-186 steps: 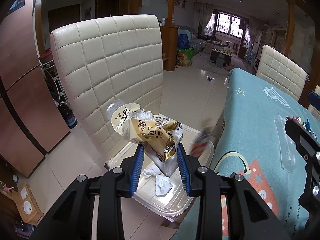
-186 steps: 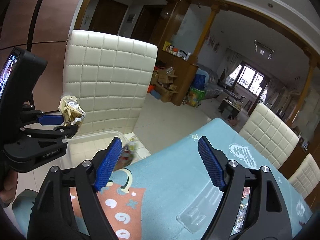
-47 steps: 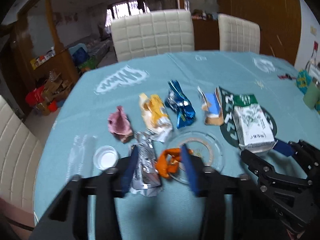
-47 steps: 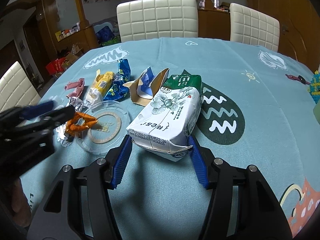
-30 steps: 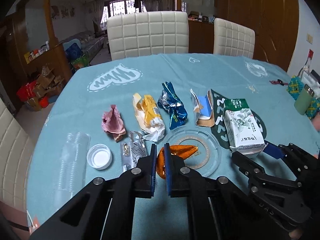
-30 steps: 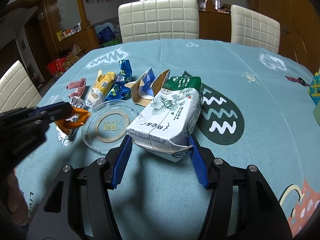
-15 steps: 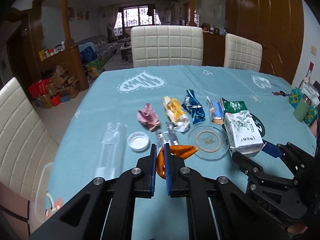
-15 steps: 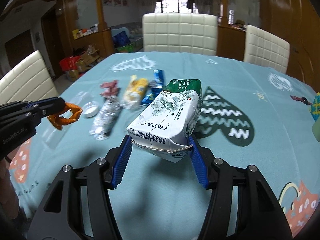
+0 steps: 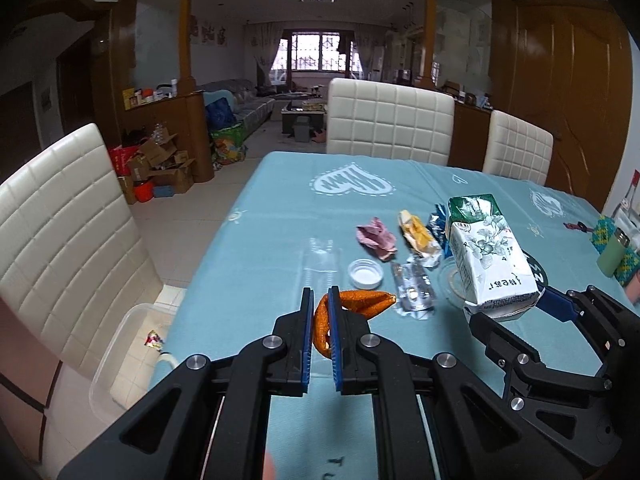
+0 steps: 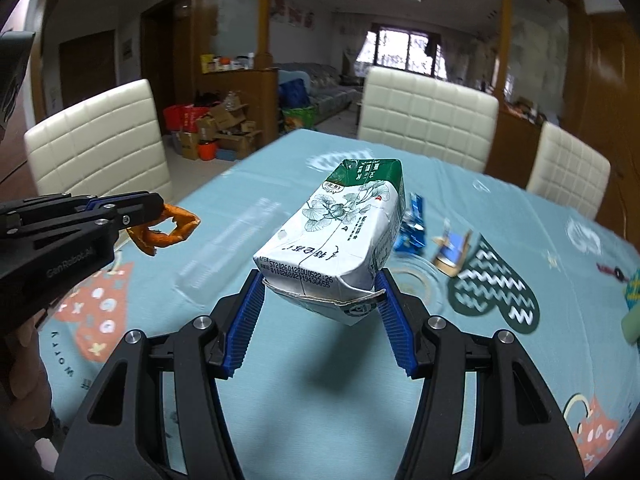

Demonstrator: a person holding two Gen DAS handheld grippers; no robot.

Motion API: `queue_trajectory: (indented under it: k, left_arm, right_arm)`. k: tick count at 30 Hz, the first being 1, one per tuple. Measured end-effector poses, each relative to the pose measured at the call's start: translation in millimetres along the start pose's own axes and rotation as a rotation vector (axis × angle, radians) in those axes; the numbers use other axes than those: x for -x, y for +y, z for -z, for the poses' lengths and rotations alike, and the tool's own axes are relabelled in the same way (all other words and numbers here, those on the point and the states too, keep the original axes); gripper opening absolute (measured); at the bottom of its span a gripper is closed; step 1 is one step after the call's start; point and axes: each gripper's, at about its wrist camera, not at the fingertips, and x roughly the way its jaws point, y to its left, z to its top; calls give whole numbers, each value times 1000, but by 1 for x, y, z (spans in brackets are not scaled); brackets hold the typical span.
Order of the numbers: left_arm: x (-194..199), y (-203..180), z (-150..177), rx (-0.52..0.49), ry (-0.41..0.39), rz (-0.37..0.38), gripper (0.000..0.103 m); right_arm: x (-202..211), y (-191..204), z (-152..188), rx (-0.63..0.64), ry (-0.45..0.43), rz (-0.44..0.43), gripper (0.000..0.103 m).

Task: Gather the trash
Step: 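Carry the orange wrapper and tissue pack to the clear bin and release both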

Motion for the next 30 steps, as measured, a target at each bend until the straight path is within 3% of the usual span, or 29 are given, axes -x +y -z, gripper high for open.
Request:
queue_trajectory:
  k: [15, 30]
  left_arm:
    - [31, 92, 25, 123, -43, -103, 8]
    - [30, 175, 45, 226, -15, -258, 8]
  right_arm:
    - [0, 107, -25, 175, -37, -86, 58]
    - [-29, 188, -46, 307, -56, -233, 57]
